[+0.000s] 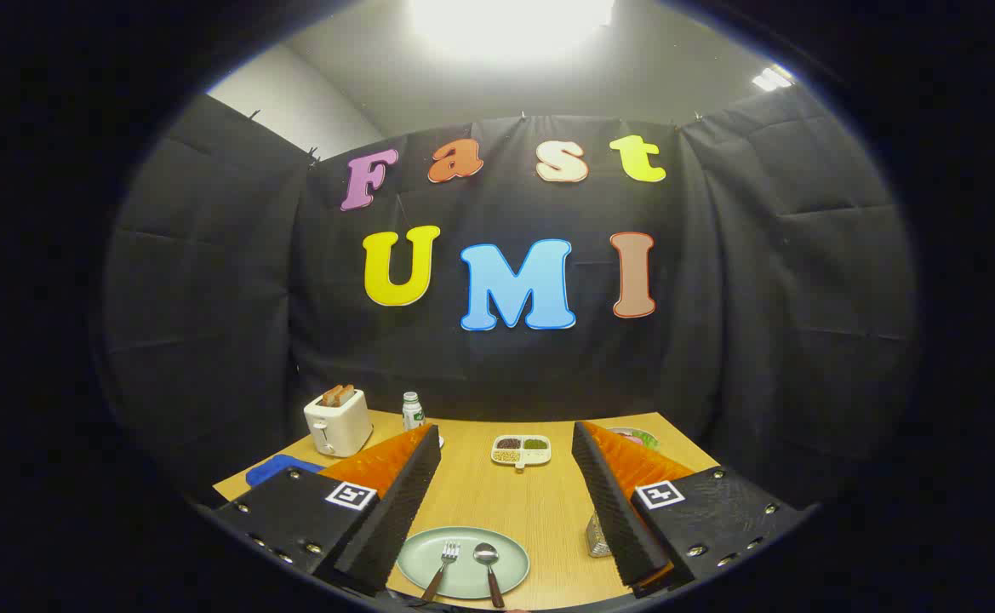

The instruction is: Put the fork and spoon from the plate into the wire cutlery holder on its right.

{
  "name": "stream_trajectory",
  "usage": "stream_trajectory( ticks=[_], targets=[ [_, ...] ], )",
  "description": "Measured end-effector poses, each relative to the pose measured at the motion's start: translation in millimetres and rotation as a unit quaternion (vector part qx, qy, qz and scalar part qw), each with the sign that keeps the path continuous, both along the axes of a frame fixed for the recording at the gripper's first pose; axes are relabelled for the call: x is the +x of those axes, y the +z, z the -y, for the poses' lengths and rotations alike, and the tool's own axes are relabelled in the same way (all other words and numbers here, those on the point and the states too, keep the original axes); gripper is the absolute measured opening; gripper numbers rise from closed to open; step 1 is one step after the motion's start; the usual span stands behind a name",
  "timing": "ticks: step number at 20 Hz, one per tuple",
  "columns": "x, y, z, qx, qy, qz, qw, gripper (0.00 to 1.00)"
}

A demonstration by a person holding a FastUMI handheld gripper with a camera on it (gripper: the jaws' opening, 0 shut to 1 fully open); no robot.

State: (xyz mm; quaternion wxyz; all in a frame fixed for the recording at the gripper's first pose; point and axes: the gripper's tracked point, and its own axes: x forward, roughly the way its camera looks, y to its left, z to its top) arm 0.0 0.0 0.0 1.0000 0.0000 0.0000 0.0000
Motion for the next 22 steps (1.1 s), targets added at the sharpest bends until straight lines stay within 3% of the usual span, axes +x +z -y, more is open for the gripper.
stream_trajectory(
  ticks=[12,22],
  targets=[
    [-0.1,-16.7,9.2,-0.003,-0.011,-0.016,1.000,0.95],
    [8.7,-99.7,-10.5,-0.034,0.029,-0.121,0.992,0.95]
  ],
)
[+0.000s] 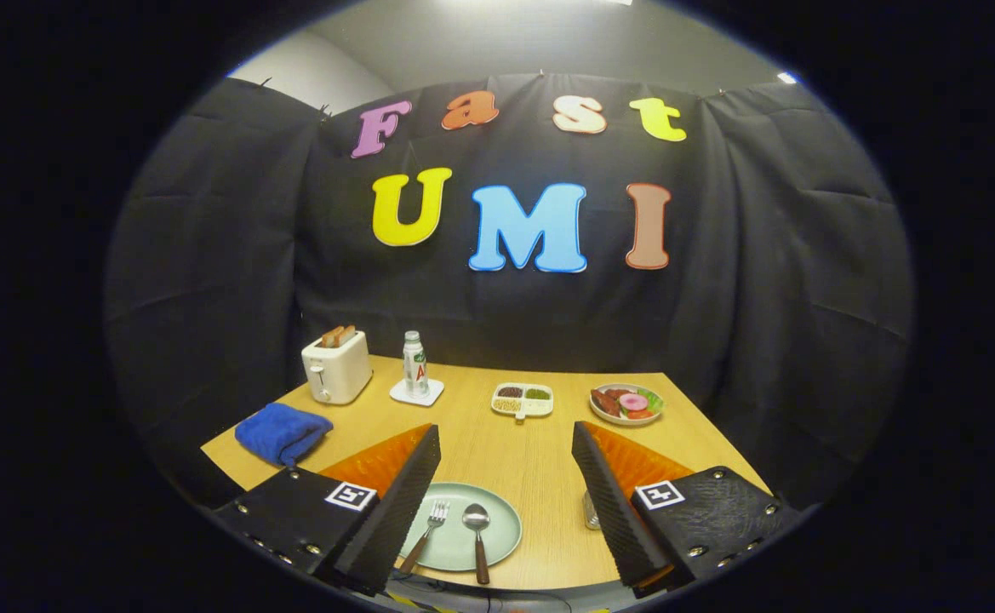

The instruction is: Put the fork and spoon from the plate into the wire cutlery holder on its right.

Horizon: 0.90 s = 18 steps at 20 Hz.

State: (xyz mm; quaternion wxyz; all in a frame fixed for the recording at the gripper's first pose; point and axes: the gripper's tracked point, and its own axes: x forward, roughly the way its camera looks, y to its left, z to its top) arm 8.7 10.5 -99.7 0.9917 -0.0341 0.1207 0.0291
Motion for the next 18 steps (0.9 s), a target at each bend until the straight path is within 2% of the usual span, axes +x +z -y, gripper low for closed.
stream_trajectory(
  ticks=[5,9,12,15,18],
  targets=[
    [3.1,-49.9,-8.2,-0.018,0.021,-0.072,0.997,0.95],
    [-0.1,-98.1,-16.8,-0.034,0.045,-0.150,0.987,0.95],
    [-8.2,-137.4,-15.4,-0.047,0.065,-0.216,0.973,0.95],
    [-20.6,-176.2,-10.1,-0.064,0.084,-0.284,0.953,0.91],
    [-31.1,-209.2,-8.8,-0.079,0.107,-0.341,0.931,0.90]
  ],
)
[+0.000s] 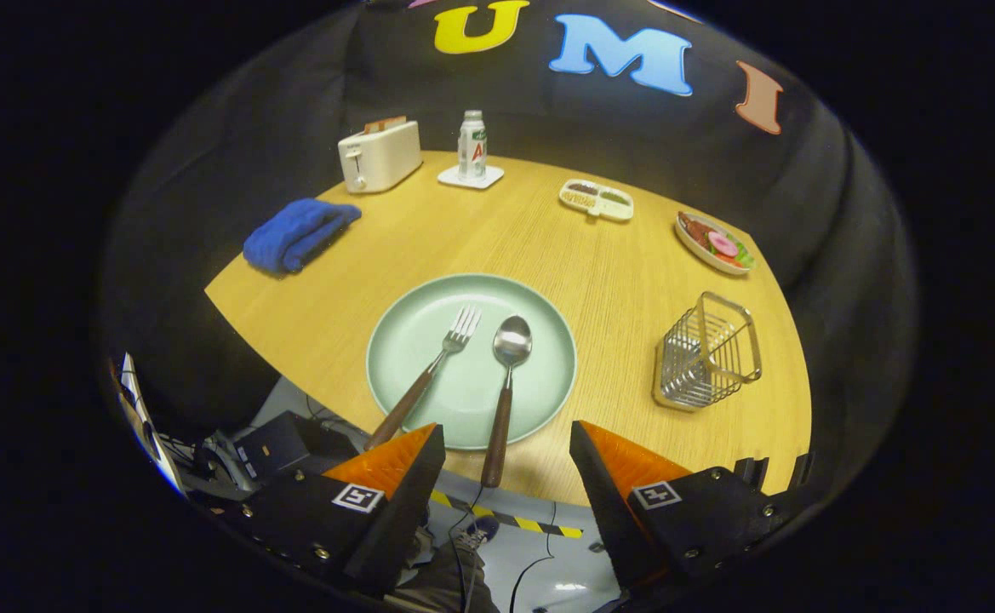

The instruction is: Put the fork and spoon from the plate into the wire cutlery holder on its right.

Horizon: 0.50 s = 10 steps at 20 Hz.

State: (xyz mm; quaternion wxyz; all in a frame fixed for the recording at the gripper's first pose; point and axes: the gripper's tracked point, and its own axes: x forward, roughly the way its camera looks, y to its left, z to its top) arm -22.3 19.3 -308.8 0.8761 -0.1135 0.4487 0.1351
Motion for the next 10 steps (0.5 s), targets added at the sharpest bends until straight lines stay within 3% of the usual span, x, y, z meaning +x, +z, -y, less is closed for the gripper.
stream_trajectory(
  ticks=[6,8,10],
  targets=[
    [-0.4,-34.3,9.5,-0.017,0.005,-0.086,0.996,0.77],
    [3.8,-44.3,11.3,-0.019,0.006,-0.106,0.994,0.69],
    [5.2,-48.7,12.5,-0.021,0.010,-0.128,0.992,0.52]
  ],
)
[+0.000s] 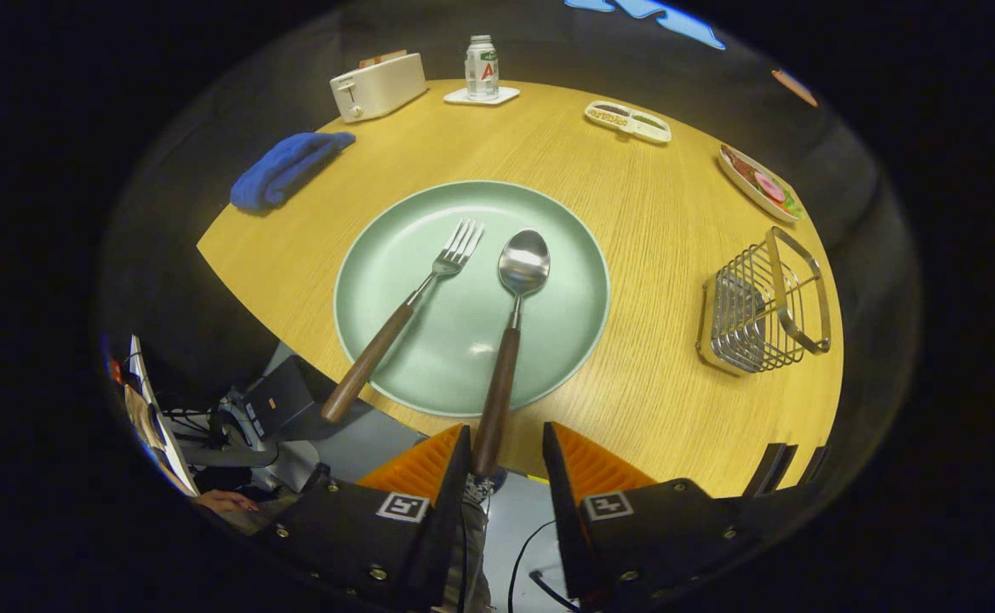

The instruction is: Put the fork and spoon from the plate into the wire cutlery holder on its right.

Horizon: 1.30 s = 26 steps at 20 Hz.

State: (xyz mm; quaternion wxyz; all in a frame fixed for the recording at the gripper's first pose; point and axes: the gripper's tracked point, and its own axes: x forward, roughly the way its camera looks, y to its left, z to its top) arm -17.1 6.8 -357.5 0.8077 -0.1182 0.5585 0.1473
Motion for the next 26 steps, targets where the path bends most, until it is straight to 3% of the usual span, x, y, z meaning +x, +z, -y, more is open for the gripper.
stream_trajectory(
  ticks=[3,4,5,12,13,17,22,26],
  targets=[
    [6.3,-12.0,-1.8,-0.007,0.025,-0.005,1.000,0.49],
    [14.7,-5.0,11.6,-0.040,0.016,0.000,0.999,0.49],
    [13.2,-5.1,6.6,-0.024,0.017,-0.014,0.999,0.11],
    [20.5,9.0,15.0,-0.041,0.047,-0.013,0.998,0.11],
    [24.6,15.3,24.9,-0.061,0.053,-0.006,0.997,0.01],
    [8.2,28.0,20.7,-0.024,0.045,-0.075,0.996,0.01],
    [2.5,79.7,53.1,-0.056,0.079,-0.105,0.990,0.01],
    [-7.8,123.3,82.3,-0.047,0.033,-0.154,0.986,0.01]
  ],
)
